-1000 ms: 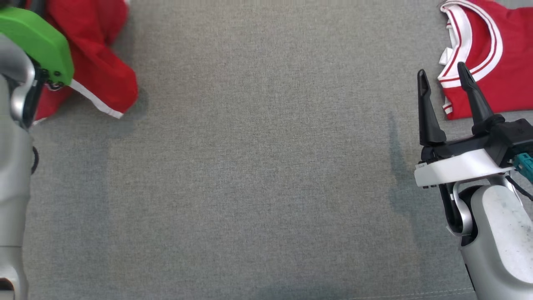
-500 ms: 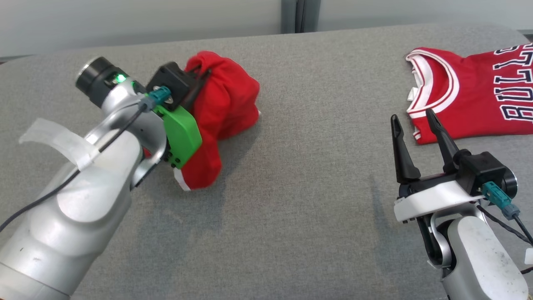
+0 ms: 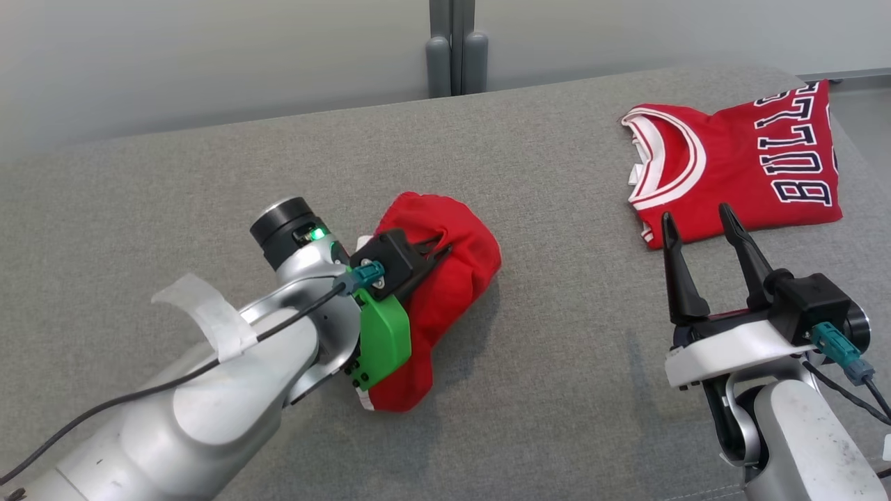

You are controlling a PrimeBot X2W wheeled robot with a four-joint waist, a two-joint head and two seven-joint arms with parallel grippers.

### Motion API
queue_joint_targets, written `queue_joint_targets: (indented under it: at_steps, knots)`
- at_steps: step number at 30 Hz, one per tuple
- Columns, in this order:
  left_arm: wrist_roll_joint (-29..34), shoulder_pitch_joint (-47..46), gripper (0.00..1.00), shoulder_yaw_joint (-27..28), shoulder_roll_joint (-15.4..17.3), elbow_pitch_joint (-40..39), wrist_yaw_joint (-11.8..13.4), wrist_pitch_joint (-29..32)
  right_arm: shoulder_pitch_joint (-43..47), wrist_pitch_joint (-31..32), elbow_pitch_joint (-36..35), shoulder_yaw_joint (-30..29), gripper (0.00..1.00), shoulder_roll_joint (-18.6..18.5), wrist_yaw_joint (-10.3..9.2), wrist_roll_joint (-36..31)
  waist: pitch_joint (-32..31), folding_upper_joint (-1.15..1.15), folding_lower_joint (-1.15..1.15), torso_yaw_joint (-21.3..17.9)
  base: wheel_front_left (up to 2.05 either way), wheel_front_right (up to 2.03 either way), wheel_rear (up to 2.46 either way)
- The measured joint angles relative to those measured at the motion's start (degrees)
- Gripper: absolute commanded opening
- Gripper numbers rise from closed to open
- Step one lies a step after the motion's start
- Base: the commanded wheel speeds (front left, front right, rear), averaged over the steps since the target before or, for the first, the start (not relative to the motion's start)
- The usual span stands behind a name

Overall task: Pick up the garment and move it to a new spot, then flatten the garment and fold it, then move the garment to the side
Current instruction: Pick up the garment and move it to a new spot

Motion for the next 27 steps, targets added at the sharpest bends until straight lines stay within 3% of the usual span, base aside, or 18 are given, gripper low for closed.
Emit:
queue_joint_targets:
  at_steps: [7, 17, 18, 19, 21, 22, 23, 27]
  knots:
    - [0.03, 2.70, 0.00, -3.85, -0.66, 0.67, 0.00, -1.59, 0.43, -0.01, -0.42, -0.07, 1.00, 0.05, -0.01, 0.03, 0.09, 0.00, 0.00, -0.34, 0.00, 0.00, 0.00]
    - [-2.13, 10.59, 0.00, -4.47, -6.45, 8.44, 0.00, -4.23, 0.48, -0.01, -0.49, 0.55, 1.00, 0.22, 0.00, 0.04, 0.16, 0.00, 0.00, -0.89, 0.00, 0.00, 0.00]
    - [-2.21, 11.12, 0.14, -4.47, -6.88, 9.36, 0.01, -4.60, 0.48, -0.01, -0.45, 0.75, 1.00, 0.25, 0.00, 0.05, 0.05, 0.00, 0.00, -0.99, 0.00, 0.00, 0.00]
    - [-2.43, 11.61, 0.38, -4.45, -7.23, 10.10, 0.04, -4.72, 0.48, 0.00, -0.44, 0.97, 1.00, 0.26, 0.02, 0.05, -0.06, 0.00, 0.00, -1.10, 0.00, 0.00, 0.00]
    - [-3.22, 12.44, 0.46, -4.38, -8.17, 11.04, 0.14, -5.17, 0.50, 0.01, -0.42, 1.20, 1.00, 0.24, 0.08, 0.11, -0.22, 0.00, 0.00, -1.26, 0.00, 0.00, 0.00]
    - [-3.50, 12.69, 0.64, -4.35, -8.84, 11.56, 0.43, -5.38, 0.53, 0.02, -0.34, 1.30, 1.00, 0.21, 0.21, 0.11, -0.27, 0.00, 0.00, -1.29, 0.00, 0.00, 0.00]
    - [-3.53, 12.82, 1.00, -4.36, -9.47, 11.84, 0.56, -5.83, 0.53, 0.08, -0.22, 1.47, 1.00, 0.18, 0.57, 0.11, -0.33, 0.00, 0.00, -1.31, 0.00, 0.00, 0.00]
    - [-4.30, 13.74, 1.00, -4.35, -12.30, 12.99, 0.60, -7.26, 0.53, 1.12, 0.73, 2.91, 1.00, -0.13, 1.63, 0.10, -0.67, 0.00, 0.00, -1.19, 0.00, 0.00, 0.00]
